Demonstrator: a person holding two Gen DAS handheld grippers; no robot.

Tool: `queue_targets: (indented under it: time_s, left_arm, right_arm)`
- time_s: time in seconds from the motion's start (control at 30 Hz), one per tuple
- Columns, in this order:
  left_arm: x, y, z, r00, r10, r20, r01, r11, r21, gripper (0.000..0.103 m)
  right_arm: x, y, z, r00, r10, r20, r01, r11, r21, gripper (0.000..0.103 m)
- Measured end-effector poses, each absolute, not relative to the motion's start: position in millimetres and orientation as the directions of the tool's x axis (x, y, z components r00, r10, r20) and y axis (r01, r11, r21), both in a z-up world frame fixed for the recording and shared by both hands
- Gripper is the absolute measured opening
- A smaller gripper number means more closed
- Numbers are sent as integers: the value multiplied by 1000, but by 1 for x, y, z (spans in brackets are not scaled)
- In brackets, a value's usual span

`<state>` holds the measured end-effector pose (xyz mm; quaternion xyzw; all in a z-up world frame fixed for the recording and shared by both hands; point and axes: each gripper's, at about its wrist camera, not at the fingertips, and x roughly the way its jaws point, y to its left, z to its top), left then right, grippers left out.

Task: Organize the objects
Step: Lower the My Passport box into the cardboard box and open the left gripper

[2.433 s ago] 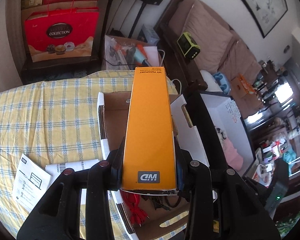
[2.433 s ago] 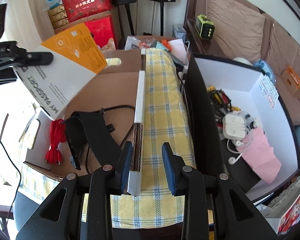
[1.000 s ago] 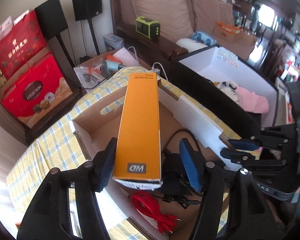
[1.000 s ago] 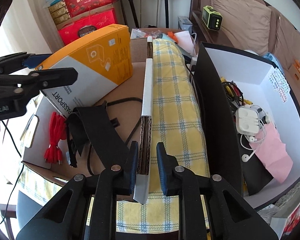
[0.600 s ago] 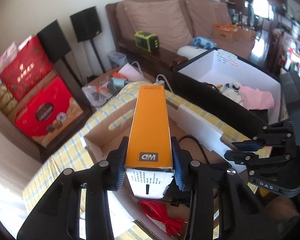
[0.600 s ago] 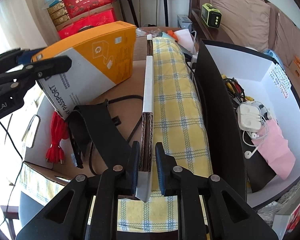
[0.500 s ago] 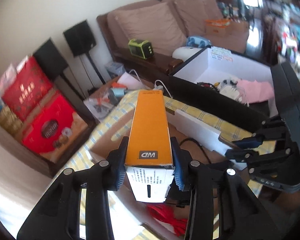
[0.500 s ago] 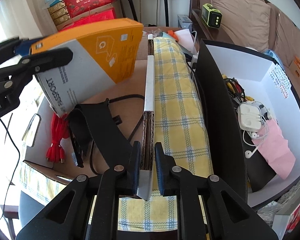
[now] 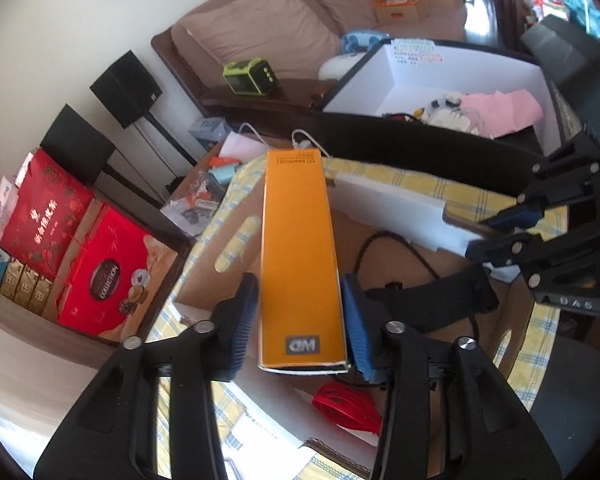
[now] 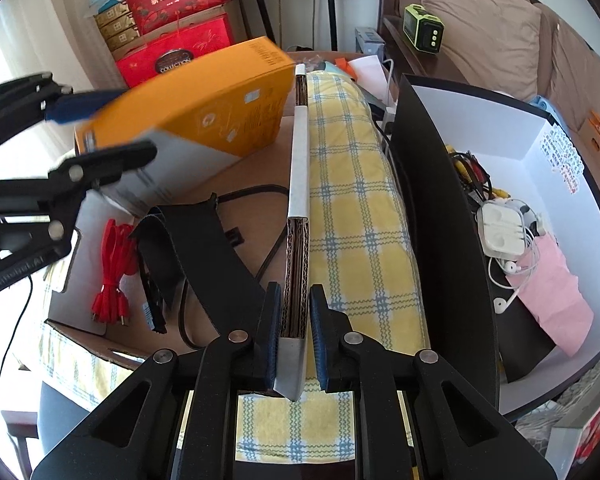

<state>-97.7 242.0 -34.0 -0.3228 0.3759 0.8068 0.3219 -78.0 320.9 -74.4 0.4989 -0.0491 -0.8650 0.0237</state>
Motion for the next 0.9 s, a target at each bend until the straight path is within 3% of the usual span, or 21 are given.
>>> queue_targets:
  time_s: [0.1, 0.17, 0.23, 0.3, 0.33, 0.37, 0.43, 0.7, 0.9]
  left_arm:
    - [-101, 230, -34, -561, 304, -770, -759, -561, 331, 59]
    - [-104, 216, -28, -553, 333, -764, -739, -619, 264, 73]
    - [-108, 203, -25, -557, 340, -757, -708, -671, 220, 73]
    - [-113, 194, -25, -573, 313, -757, -663, -721, 204, 72]
    - [-115, 190, -26, -570, 302, -764, -647, -739, 191, 65]
    - [-116, 186, -26, -559, 304, -771, -640, -749, 169, 49]
    - [-118, 180, -28, -524, 322, -789, -642, -757, 118, 39]
    - [-109, 193, -30, -570, 305, -763, -672, -707, 220, 38]
    - [-96, 212, -30, -679, 262, -686, -663, -621, 419, 37]
  right_arm:
    - [-78, 321, -74, -501, -91, -860, -8, -994, 109, 14]
    - [-78, 321, -75, -501, -90, -861, -8, -994, 109, 14]
    - [-78, 320, -75, -499, -91, -862, -9, -994, 111, 14]
    - [-78, 319, -76, -497, -88, -863, -10, -994, 107, 14]
    - [-78, 319, -76, -496, -87, -864, -10, -994, 106, 14]
    - [-78, 318, -76, -497, -86, -864, -10, -995, 104, 14]
    - [-78, 318, -76, -498, -83, -863, -10, -995, 102, 14]
    - [-78, 318, -77, -497, -81, -864, -7, -995, 97, 14]
    - [-77, 321, -77, -499, -88, -862, -4, -995, 103, 13]
